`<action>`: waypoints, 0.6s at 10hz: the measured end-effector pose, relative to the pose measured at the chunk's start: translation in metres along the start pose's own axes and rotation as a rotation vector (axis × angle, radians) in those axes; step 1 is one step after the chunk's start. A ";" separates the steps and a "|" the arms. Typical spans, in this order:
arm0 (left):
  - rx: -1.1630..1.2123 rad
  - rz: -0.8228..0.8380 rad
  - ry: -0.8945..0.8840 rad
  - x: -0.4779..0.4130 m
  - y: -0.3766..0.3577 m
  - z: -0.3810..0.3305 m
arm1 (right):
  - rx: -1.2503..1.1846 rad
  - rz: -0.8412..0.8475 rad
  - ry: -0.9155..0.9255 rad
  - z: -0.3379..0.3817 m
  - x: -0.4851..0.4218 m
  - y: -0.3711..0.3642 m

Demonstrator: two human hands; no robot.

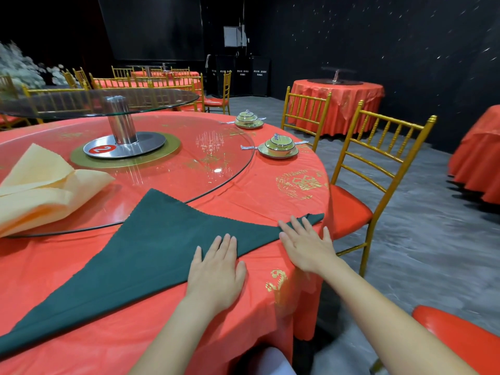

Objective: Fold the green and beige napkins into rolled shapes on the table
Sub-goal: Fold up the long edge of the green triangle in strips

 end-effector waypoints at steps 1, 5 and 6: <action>-0.004 0.007 0.002 0.000 0.000 0.000 | -0.005 0.003 -0.054 -0.007 -0.003 0.000; 0.022 0.043 -0.024 -0.002 0.000 0.000 | -0.032 -0.057 0.424 0.101 0.029 0.009; 0.015 0.061 -0.037 0.000 0.004 0.005 | -0.068 0.003 0.416 0.103 0.033 -0.003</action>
Point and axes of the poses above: each hand's wrist, its own x-axis away from the middle knuckle, its own y-axis out of the back of the hand, z = x × y, the point moved 6 cm from there along -x, towards the middle knuckle, and after that the axes turned 7 degrees about -z, right-handed, at the moved point
